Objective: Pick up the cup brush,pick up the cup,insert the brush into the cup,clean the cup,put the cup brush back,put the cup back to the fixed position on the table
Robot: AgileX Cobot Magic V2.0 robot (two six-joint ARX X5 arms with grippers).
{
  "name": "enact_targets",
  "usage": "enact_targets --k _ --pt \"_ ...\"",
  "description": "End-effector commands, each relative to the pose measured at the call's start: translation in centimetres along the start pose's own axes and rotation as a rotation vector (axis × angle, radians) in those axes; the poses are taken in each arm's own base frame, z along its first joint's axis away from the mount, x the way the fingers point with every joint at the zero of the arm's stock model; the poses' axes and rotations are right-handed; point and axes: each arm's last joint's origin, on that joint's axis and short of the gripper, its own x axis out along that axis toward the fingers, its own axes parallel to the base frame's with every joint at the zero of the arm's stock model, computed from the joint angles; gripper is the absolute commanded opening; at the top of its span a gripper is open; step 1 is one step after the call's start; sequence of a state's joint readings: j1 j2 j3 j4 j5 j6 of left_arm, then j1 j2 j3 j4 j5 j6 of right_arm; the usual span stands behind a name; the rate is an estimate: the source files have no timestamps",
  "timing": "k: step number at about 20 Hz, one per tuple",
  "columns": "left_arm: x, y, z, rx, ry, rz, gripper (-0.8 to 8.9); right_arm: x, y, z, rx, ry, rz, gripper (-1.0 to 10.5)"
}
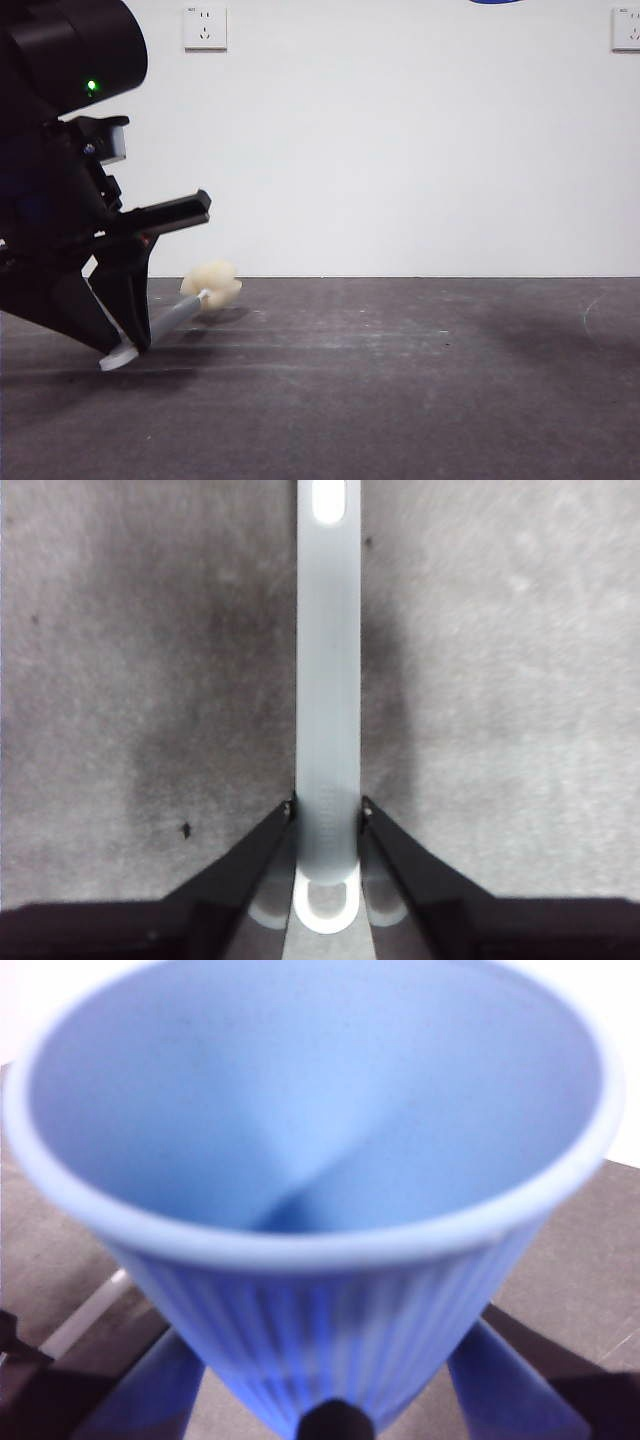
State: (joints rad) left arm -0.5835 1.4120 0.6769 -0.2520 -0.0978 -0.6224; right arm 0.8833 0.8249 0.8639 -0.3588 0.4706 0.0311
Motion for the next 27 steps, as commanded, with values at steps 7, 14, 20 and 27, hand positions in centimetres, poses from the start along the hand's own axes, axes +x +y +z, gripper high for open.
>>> enact_targets --k 7,14,20,27 --pt "1.2 -0.2 -0.4 0.061 -0.012 0.048 -0.08 0.0 0.1 0.1 0.049 -0.01 0.029 -0.2" --pt "2.0 -1.0 -1.3 0.094 0.014 0.044 -0.08 0.0 0.1 -0.2 0.047 0.021 0.027 -0.2" --pt "2.0 -1.0 -1.4 0.069 0.047 0.007 3.53 0.0 0.1 -0.3 0.042 0.036 0.026 -0.2" --pt "1.0 -1.2 -1.0 0.068 0.041 -0.04 4.09 0.0 0.1 -0.3 0.041 0.037 0.028 -0.2"
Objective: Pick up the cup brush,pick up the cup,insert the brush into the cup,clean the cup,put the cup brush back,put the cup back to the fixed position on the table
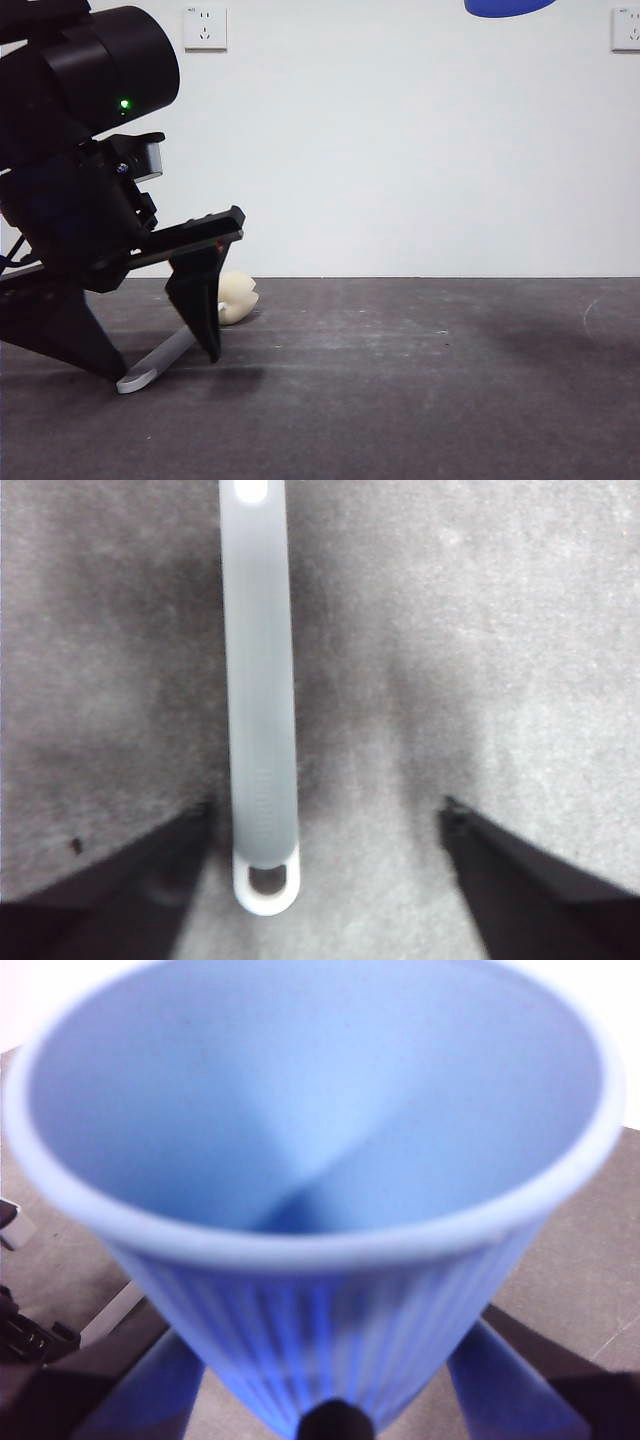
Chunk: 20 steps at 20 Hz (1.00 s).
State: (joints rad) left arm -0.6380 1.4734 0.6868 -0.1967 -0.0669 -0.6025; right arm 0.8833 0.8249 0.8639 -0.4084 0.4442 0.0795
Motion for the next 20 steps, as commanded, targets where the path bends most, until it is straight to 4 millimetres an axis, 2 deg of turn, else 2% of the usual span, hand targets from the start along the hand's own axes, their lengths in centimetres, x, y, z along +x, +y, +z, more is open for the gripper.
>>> enact_targets --k 1,3,5,12,16,20 --pt "-0.7 0.3 -0.2 0.002 0.003 0.007 4.09 0.2 0.2 0.1 0.011 -0.001 0.021 -0.2" --pt "-2.2 0.1 0.2 0.013 -0.042 -0.023 4.09 1.1 0.6 -0.3 0.001 0.023 0.049 -0.2" --pt "-4.3 0.0 0.6 0.026 -0.11 -0.069 4.09 2.9 1.3 -1.7 -0.022 0.04 0.046 -0.2" --pt "-13.5 1.2 0.0 0.071 -0.345 -0.202 4.09 9.1 2.1 -8.0 -0.017 0.061 0.061 -0.2" --pt "-16.7 2.4 -1.4 0.068 -0.405 -0.242 4.09 12.8 2.1 -10.8 -0.043 0.11 0.058 -0.2" --pt "-18.1 3.3 -2.6 0.069 -0.412 -0.241 4.09 16.1 1.5 -13.2 -0.031 0.145 0.029 -0.2"
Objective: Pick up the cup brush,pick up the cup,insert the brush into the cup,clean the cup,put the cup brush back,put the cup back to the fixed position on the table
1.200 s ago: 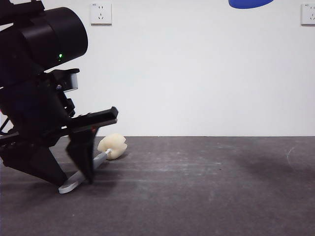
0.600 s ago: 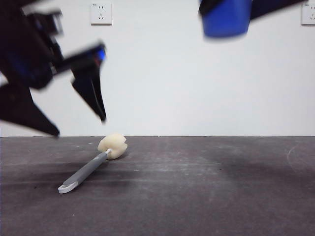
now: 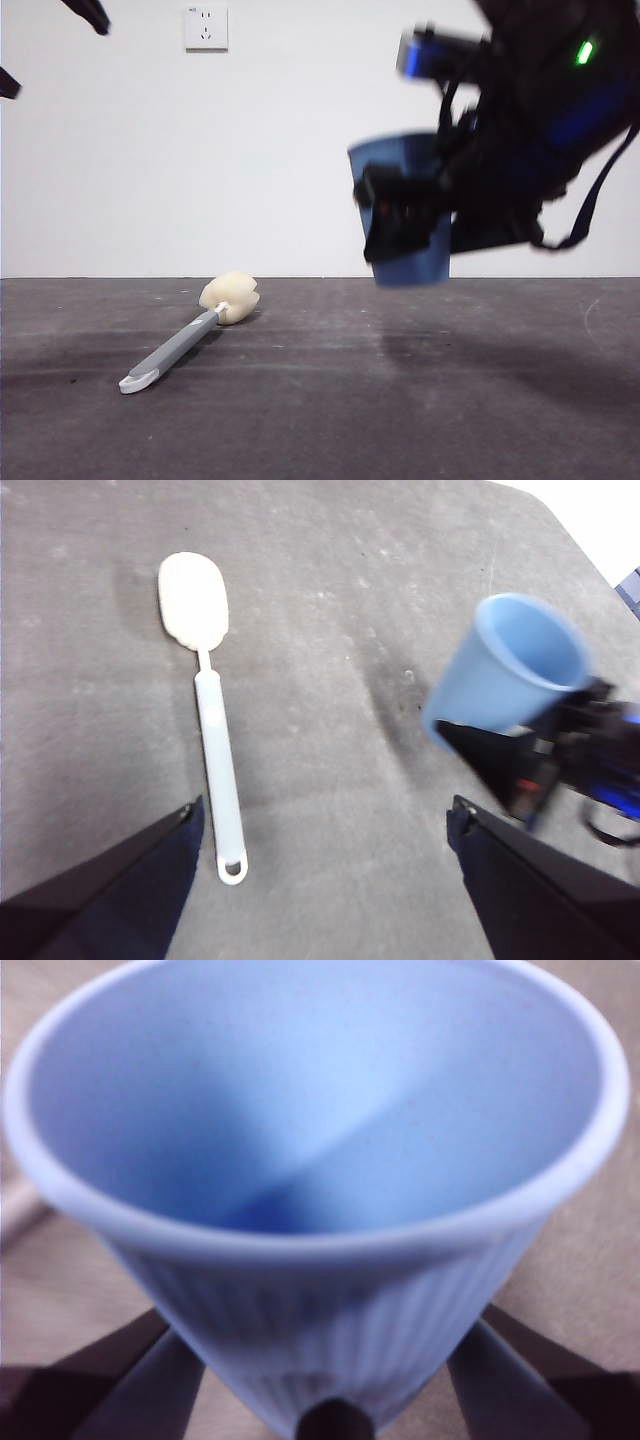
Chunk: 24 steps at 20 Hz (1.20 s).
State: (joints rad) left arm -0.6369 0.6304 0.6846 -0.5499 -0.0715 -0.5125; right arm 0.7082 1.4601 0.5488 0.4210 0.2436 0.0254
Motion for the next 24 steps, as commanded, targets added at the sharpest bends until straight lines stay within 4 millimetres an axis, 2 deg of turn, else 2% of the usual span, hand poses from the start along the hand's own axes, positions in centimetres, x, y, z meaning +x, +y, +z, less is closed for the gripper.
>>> enact_targets --k 1,6,14,22,24 --pt "-0.4 0.3 -0.4 0.017 0.011 0.012 4.09 1.4 -0.5 -1.1 -0.004 0.013 -0.02 -0.2" --pt "-0.5 0.4 -0.6 0.018 0.027 0.021 4.09 3.1 -2.5 -2.1 0.009 0.011 -0.084 -0.2" --pt "-0.5 0.4 -0.5 0.018 0.017 0.019 4.09 4.7 -4.5 -3.7 0.078 0.036 -0.033 -0.2" --pt "-0.5 0.4 -0.5 0.018 0.018 0.019 4.09 4.7 -4.8 -5.4 0.084 0.196 0.05 -0.2" --pt "-0.5 0.4 -0.6 0.018 0.019 0.019 4.09 4.6 -4.7 -5.5 0.085 0.209 0.055 0.8"
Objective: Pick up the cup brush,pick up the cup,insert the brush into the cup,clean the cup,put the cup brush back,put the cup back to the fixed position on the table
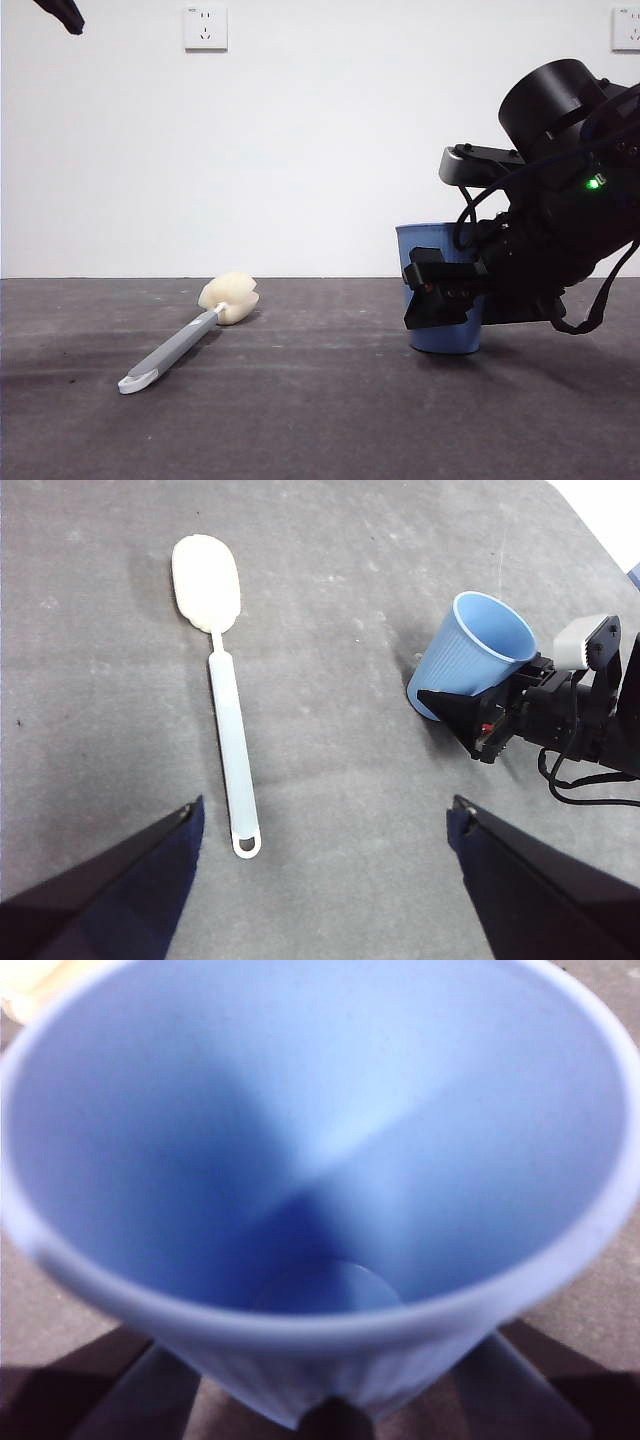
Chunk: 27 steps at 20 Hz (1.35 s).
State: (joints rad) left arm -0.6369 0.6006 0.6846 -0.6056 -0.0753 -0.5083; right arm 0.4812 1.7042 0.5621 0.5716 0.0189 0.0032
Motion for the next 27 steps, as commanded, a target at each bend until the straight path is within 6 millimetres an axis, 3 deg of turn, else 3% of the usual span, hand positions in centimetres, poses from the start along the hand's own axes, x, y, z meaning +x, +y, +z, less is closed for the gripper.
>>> enact_targets --k 1,4,13,17,22,27 --pt "0.1 0.1 -0.1 0.012 -0.001 0.004 4.09 0.1 0.2 -2.0 0.004 0.119 0.023 1.8" --pt "0.1 0.1 -0.1 0.012 -0.001 0.004 4.09 0.1 0.2 -2.0 0.004 0.117 0.023 4.2" --pt "0.1 0.1 -0.1 0.012 -0.001 0.005 4.08 0.0 0.2 -1.9 0.024 0.115 0.022 5.2" --pt "0.1 0.1 -0.1 0.015 -0.001 0.006 4.09 -1.2 0.2 -1.1 0.028 0.129 0.021 5.2" --pt "0.1 0.1 -0.1 0.015 -0.001 0.006 4.08 -5.6 0.2 1.1 0.06 0.156 0.021 5.2" --pt "0.1 0.1 -0.2 0.042 0.006 -0.006 4.08 -14.0 0.7 2.8 0.134 0.14 0.16 5.0"
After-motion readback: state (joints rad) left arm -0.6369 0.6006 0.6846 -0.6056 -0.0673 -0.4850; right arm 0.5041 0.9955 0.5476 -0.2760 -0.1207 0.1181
